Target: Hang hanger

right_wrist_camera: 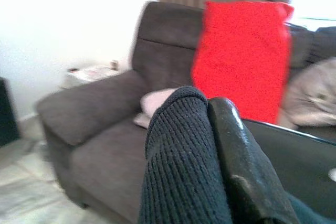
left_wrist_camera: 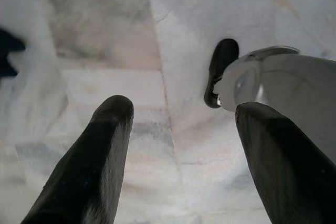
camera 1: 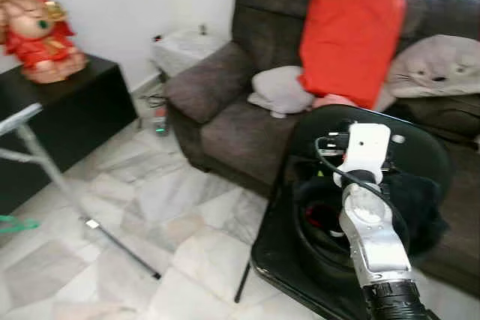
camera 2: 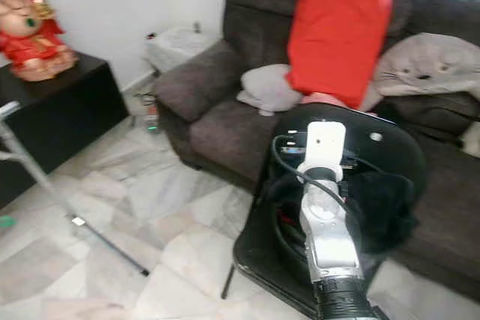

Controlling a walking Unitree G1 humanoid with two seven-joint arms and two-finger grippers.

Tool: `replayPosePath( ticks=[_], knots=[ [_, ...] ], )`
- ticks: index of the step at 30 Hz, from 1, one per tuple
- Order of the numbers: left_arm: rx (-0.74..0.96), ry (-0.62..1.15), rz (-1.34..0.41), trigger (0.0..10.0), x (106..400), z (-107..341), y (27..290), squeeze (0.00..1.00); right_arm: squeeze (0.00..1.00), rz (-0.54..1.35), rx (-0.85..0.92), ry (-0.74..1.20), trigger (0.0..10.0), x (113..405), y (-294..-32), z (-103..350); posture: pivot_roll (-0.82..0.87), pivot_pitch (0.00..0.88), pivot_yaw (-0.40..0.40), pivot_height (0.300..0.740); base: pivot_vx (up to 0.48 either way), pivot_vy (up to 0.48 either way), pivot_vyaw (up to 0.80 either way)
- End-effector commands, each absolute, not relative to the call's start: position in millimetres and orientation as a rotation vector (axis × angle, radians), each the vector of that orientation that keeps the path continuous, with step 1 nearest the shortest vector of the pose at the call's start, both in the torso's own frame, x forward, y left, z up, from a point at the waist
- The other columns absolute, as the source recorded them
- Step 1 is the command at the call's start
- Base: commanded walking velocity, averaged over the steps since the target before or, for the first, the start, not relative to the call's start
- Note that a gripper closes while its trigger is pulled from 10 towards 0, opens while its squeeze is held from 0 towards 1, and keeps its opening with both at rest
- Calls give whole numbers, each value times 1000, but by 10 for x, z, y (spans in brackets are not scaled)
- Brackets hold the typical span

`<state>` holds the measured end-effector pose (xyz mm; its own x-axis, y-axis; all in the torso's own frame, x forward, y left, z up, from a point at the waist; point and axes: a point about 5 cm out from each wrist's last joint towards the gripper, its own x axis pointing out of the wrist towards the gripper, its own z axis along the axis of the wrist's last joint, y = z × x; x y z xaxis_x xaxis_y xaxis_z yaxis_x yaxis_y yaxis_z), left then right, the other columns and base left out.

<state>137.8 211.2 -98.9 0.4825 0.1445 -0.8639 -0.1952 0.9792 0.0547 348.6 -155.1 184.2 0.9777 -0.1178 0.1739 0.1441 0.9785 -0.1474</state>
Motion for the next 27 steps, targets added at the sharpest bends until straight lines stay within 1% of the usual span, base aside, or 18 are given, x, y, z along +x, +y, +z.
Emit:
replayPosePath(
  ticks=[1,5,8,13,14,16,19,22,24,26,27],
  knots=[
    [-58,1080,223,10000,1290,-1021,2118,0,0,-129,-165,-197,10000,3476,-1542,1908,-5,39,49,740,0,0,794],
    [-61,1078,225,10000,1295,-1019,2119,0,0,-131,-182,-192,10000,3472,-1546,1894,-4,45,48,740,0,0,794],
    [-73,1075,233,10000,1298,-1018,2120,0,0,-141,-244,-197,10000,3470,-1556,1894,-3,55,49,740,0,0,798],
    [-72,1077,235,10000,1300,-1017,2123,0,0,-124,-293,-225,10000,3472,-1539,1935,-3,61,48,740,0,0,800],
    [-72,1077,236,10000,1302,-1017,2122,0,0,-99,-378,-250,10000,3475,-1498,1965,-2,65,46,740,0,0,800],
    [-72,1077,237,10000,1303,-1017,2120,0,0,-76,-433,-271,10000,3475,-1457,1982,-1,65,46,740,0,0,800],
    [-72,1076,238,10000,1308,-1016,2120,0,0,2,-457,-321,10000,3461,-1294,2031,-1,68,48,740,0,0,800],
    [-69,1076,238,10000,1311,-1015,2121,0,0,129,-465,-395,10000,3410,-1064,2100,-2,69,50,740,0,0,800],
    [-68,1075,239,10000,1312,-1014,2120,0,0,198,-530,-449,10000,3365,-928,2139,-3,70,50,740,0,0,800],
    [-68,1074,239,10000,1315,-1013,2120,0,0,315,-628,-533,10000,3282,-724,2172,-4,71,51,740,0,0,800],
    [-66,1074,238,10000,1316,-1013,2118,0,0,390,-628,-571,10000,3221,-596,2193,-4,72,51,740,0,0,800]
  ],
)
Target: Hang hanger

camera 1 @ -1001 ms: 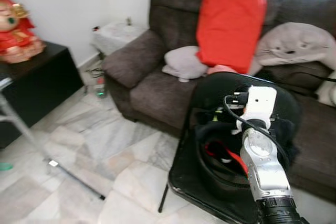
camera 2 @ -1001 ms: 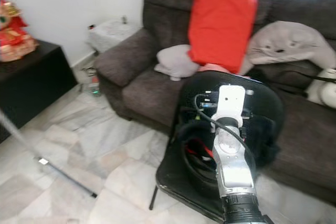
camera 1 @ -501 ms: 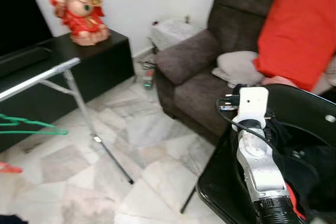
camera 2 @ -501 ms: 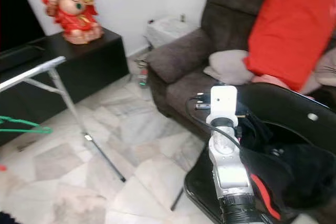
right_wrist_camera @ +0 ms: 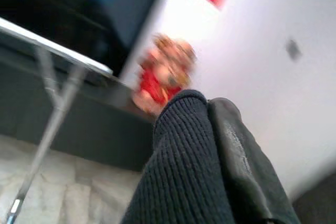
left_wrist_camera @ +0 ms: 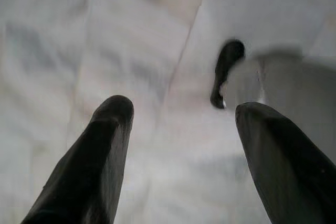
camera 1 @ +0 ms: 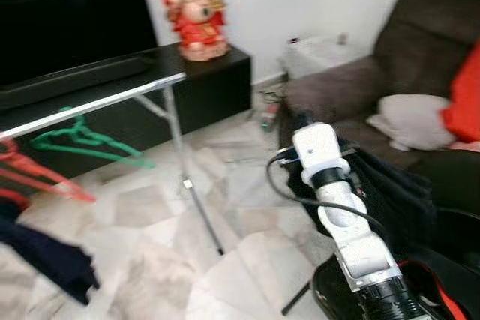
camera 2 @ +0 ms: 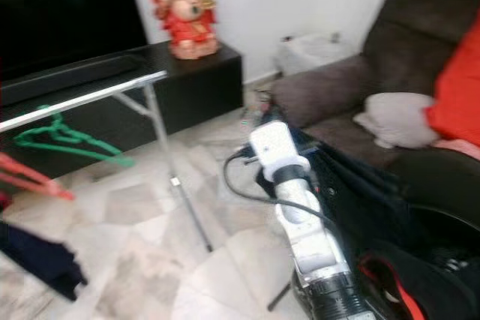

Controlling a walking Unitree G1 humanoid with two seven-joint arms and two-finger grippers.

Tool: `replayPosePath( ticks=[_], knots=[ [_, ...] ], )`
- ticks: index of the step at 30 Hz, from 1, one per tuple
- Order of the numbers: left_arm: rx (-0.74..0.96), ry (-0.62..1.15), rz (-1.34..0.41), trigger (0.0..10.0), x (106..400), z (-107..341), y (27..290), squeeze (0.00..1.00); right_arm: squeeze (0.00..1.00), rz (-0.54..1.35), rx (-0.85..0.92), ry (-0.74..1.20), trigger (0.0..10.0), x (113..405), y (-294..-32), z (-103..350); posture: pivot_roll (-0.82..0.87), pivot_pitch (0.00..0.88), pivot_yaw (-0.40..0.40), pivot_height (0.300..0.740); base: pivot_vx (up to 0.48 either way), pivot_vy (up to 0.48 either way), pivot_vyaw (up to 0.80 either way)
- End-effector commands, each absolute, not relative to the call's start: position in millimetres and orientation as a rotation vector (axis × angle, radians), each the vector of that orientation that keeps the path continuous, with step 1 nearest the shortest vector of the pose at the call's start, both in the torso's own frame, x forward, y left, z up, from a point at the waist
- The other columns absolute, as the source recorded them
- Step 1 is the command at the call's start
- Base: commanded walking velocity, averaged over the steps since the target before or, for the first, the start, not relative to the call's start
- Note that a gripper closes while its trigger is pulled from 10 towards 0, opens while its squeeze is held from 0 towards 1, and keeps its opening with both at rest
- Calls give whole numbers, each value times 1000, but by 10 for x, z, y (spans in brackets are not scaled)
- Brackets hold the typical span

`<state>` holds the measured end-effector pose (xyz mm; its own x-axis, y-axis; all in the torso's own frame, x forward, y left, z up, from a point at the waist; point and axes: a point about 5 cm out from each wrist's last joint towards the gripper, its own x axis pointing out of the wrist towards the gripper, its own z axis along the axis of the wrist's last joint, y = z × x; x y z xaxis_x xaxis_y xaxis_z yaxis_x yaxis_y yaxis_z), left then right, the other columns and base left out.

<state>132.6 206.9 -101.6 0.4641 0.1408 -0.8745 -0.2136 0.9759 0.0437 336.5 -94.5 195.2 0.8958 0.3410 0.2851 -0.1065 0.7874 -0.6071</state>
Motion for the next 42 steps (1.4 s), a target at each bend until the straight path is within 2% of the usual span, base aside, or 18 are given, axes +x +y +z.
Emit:
replayPosePath(
  ticks=[1,3,6,11,13,15,19,21,22,25,30,42],
  knots=[
    [-66,1074,238,10000,1316,-1013,2117,0,0,420,-604,-581,10000,3195,-545,2210,-4,72,51,740,0,0,800],
    [-65,1074,237,10000,1316,-1013,2117,0,0,439,-590,-587,10000,3178,-514,2220,-4,72,51,740,0,0,800],
    [-63,1074,240,10000,1317,-1013,2117,0,0,644,-482,-591,10000,3006,-260,2194,-2,75,49,740,0,0,756],
    [-62,1074,241,10000,1315,-1014,2115,0,0,805,-475,-549,10000,2870,-160,2044,-2,77,48,740,0,0,379],
    [-62,1074,241,10000,1313,-1015,2114,0,0,778,-457,-532,10000,2893,-202,2036,-1,77,48,740,0,0,0],
    [-62,1074,240,10000,1313,-1014,2115,0,0,611,-344,-463,10000,3065,-438,2051,-2,77,47,740,0,0,0],
    [-60,1074,237,10000,1314,-1014,2117,0,0,463,-258,-355,10000,3215,-703,1917,-7,78,48,740,0,0,0],
    [-60,1074,237,10000,1314,-1014,2117,0,0,389,-225,-258,10000,3278,-837,1783,-4,78,48,740,0,0,0],
    [-60,1073,236,10000,1314,-1014,2118,0,0,276,-168,-125,10000,3340,-1027,1577,-4,77,48,740,0,0,0],
    [-61,1071,240,10000,1313,-1013,2121,0,0,119,-24,14,10000,3355,-1290,1325,2,77,49,740,0,0,0],
    [-64,1065,248,10000,1311,-1011,2129,0,0,108,37,108,10000,3287,-1348,1077,-1,78,51,740,0,0,0],
    [-63,1057,261,10000,1314,-1005,2150,0,0,98,47,86,10000,3301,-1347,1122,10,75,53,740,0,0,0]
  ],
)
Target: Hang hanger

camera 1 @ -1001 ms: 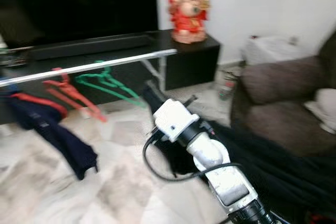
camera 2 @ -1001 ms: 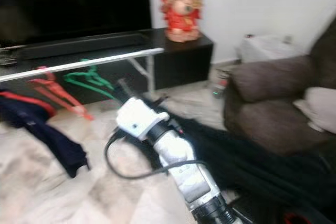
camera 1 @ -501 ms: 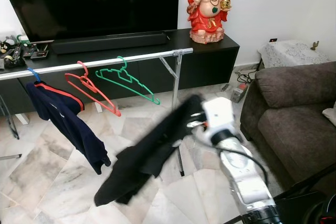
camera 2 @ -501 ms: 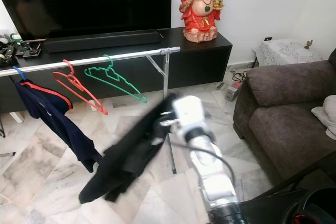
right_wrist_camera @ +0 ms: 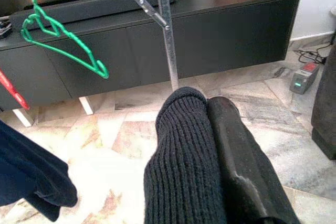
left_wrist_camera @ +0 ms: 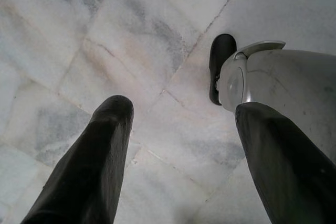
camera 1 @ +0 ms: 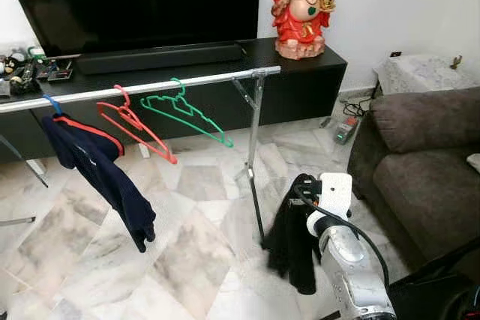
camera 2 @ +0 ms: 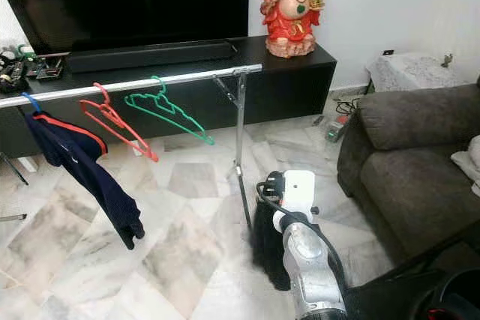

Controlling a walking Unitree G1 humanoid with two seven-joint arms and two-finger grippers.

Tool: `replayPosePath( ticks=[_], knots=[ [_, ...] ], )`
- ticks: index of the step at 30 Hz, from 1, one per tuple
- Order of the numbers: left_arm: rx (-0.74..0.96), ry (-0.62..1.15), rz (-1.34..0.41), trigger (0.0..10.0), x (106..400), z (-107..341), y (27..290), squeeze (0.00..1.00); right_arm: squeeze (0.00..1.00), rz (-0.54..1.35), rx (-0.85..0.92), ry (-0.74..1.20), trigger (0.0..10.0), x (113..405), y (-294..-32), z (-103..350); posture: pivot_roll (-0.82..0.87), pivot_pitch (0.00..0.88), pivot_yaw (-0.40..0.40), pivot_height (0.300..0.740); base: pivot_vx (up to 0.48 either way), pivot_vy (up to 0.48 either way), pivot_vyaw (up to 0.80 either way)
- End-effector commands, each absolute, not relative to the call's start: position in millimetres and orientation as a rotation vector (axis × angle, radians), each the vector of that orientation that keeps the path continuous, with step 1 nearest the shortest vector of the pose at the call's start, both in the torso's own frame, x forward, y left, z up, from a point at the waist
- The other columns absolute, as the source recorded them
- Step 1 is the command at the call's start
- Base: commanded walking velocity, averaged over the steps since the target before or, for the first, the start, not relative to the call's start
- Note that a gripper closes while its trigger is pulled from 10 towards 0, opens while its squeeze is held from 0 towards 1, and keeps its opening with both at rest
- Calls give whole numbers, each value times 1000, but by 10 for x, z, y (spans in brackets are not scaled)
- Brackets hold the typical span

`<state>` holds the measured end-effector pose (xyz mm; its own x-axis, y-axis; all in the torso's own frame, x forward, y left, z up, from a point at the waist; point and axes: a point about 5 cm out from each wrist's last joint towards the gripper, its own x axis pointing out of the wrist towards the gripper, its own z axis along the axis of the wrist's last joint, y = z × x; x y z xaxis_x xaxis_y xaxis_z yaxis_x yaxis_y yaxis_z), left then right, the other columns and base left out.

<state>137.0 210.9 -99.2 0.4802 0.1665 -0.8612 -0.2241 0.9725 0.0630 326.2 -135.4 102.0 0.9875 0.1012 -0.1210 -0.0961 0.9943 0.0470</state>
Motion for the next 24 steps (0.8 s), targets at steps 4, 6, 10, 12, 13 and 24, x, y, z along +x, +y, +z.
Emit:
replayPosePath(
  ticks=[4,6,10,12,13,24],
  knots=[
    [-66,1056,260,10000,1313,-1005,2152,0,0,87,43,95,10000,3300,-1377,1094,9,71,54,740,0,0,0],
    [-63,1054,257,10000,1311,-1005,2153,0,0,73,38,93,10000,3296,-1401,1090,8,68,56,740,0,0,0],
    [-61,1054,256,10000,1306,-1006,2153,0,0,67,34,91,10000,3295,-1418,1088,7,62,56,740,0,0,0],
    [-61,1054,254,10000,1304,-1006,2152,0,0,67,26,86,10000,3295,-1422,1093,5,58,56,740,0,0,0],
    [-61,1054,253,10000,1304,-1006,2152,0,0,67,15,81,10000,3295,-1426,1098,5,57,56,740,0,0,0],
    [-63,1056,246,10000,1298,-1010,2145,0,0,67,-26,72,10000,3290,-1449,1084,14,44,55,740,0,0,747]
  ],
)
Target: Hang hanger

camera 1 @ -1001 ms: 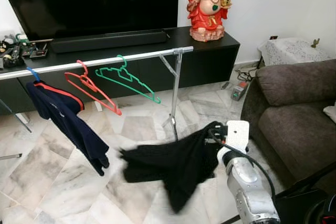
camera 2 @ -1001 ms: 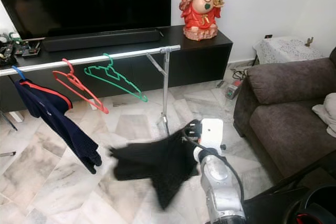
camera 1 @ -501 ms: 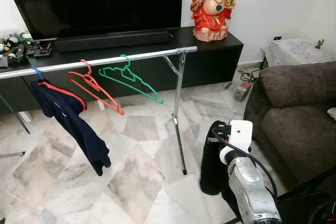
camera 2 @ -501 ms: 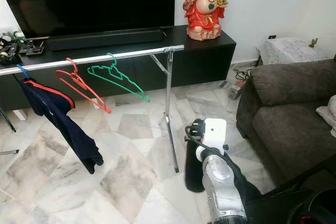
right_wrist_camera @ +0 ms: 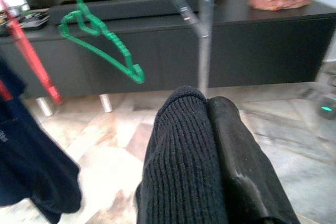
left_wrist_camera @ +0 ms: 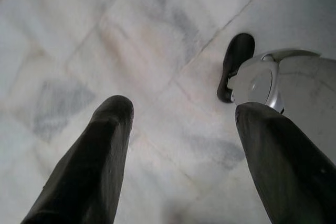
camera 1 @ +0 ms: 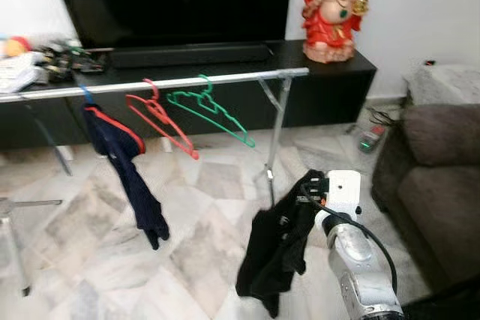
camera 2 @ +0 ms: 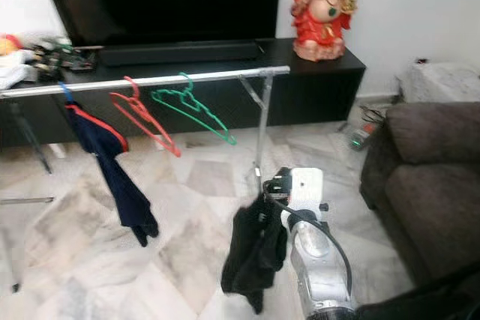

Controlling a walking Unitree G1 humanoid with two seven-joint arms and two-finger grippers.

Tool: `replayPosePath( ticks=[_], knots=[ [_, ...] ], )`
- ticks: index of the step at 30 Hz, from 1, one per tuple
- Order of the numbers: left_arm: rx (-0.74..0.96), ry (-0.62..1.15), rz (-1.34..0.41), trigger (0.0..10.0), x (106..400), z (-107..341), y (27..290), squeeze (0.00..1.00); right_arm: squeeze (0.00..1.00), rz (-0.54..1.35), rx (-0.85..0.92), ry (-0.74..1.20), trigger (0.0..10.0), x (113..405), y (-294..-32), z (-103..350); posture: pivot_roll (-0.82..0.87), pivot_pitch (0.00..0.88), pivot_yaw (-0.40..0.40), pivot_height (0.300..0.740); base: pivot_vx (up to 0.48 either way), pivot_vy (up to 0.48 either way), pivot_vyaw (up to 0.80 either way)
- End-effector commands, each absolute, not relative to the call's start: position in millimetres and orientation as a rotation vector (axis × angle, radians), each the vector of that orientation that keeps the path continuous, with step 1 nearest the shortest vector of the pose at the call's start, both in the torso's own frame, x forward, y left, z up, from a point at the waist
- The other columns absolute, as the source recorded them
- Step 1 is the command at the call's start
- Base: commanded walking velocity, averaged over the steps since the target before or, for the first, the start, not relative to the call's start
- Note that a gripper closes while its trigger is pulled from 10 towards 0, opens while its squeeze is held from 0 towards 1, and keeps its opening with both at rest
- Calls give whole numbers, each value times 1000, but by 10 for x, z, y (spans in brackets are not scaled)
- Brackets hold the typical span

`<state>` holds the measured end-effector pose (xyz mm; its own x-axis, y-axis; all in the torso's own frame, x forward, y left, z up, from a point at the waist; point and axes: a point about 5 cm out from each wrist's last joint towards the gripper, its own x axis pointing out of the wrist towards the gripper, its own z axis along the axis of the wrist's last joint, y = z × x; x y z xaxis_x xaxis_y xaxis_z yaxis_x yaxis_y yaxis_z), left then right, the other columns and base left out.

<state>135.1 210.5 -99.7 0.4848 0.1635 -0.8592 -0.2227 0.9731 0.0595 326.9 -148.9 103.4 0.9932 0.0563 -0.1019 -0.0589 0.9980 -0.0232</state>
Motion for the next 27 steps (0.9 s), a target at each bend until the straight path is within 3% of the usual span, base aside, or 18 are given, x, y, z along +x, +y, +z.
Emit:
replayPosePath(
  ticks=[1,8,18,27],
  knots=[
    [-63,1057,246,10000,1297,-1010,2145,0,0,66,-27,74,10000,3288,-1452,1073,14,44,55,740,0,0,800],
    [-63,1055,245,10000,1300,-1008,2148,0,0,50,-18,114,10000,3261,-1490,963,14,53,54,740,0,0,743],
    [-64,1026,254,10000,1330,-994,2146,0,0,46,43,288,10000,3146,-1503,489,14,65,52,740,0,0,0],
    [-10,856,268,10000,1434,-902,2175,0,0,28,44,460,10000,2942,-1478,48,11,71,53,740,0,0,0]
  ],
)
